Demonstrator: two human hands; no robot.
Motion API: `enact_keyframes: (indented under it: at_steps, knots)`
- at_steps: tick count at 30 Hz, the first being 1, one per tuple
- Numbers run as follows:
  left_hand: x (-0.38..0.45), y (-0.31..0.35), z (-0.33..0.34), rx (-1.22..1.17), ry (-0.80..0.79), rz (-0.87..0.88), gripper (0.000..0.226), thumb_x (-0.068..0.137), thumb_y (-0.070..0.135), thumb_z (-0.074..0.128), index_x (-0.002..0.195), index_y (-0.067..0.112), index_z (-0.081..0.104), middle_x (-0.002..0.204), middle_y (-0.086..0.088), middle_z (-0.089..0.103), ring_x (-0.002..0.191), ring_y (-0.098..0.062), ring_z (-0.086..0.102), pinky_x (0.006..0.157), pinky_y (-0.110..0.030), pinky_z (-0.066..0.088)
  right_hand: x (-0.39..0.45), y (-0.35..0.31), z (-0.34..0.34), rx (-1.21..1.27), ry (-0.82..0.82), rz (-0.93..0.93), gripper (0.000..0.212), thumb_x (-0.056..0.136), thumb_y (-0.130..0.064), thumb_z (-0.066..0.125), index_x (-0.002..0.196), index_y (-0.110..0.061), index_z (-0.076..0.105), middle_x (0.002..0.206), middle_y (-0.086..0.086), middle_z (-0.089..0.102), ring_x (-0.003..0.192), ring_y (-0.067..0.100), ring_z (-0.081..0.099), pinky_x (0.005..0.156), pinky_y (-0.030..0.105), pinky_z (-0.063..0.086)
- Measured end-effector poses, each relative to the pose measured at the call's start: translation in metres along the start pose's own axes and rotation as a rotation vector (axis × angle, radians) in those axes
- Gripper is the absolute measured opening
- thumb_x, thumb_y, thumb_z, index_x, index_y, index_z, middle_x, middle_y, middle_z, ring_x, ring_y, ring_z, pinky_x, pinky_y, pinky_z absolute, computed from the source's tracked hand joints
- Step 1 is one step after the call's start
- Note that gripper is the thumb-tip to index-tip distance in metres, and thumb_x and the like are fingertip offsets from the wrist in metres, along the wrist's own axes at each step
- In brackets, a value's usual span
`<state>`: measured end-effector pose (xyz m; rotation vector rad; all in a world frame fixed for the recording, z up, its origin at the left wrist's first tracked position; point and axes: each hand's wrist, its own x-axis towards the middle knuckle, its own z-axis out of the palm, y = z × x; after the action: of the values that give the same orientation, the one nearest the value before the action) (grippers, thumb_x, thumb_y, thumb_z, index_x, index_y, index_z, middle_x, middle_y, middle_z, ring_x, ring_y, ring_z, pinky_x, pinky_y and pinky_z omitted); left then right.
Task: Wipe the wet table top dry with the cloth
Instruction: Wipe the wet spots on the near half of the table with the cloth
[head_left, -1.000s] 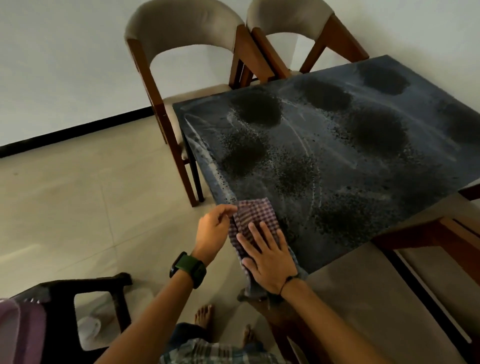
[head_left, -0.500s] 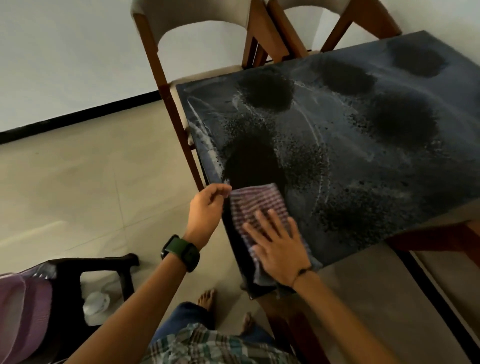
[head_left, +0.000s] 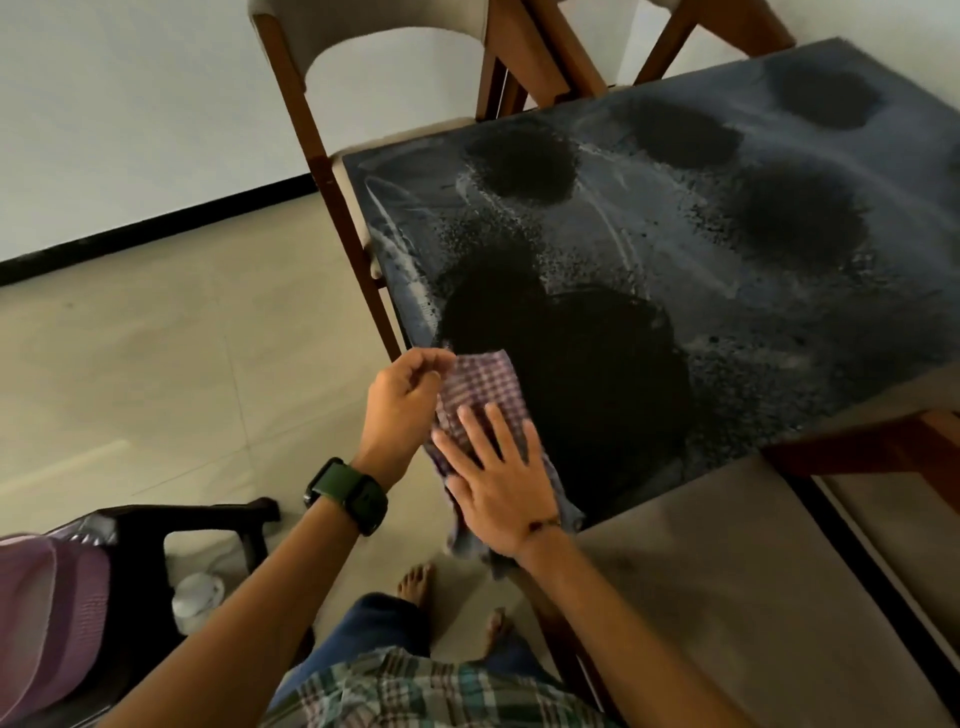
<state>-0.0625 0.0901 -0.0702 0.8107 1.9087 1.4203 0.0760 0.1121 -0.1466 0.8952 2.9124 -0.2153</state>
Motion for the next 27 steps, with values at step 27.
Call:
enact_keyframes:
  at_steps: [27]
  knots:
    - [-0.032, 0.003, 0.022, -0.009, -0.011, -0.039, 0.034, 0.091, 0.008, 0.044, 0.087, 0.037, 0.061, 0.098, 0.015, 0.062, 0.098, 0.0, 0.057, 0.074, -0.014, 0.043, -0.018, 0.186, -0.014, 0.093, -0.001, 0.741, 0.058, 0.095, -0.056, 0.015, 0.148, -0.041, -0.004, 0.159, 0.002, -0.008, 0.144, 0.032, -0.01, 0.112, 0.062, 0.001]
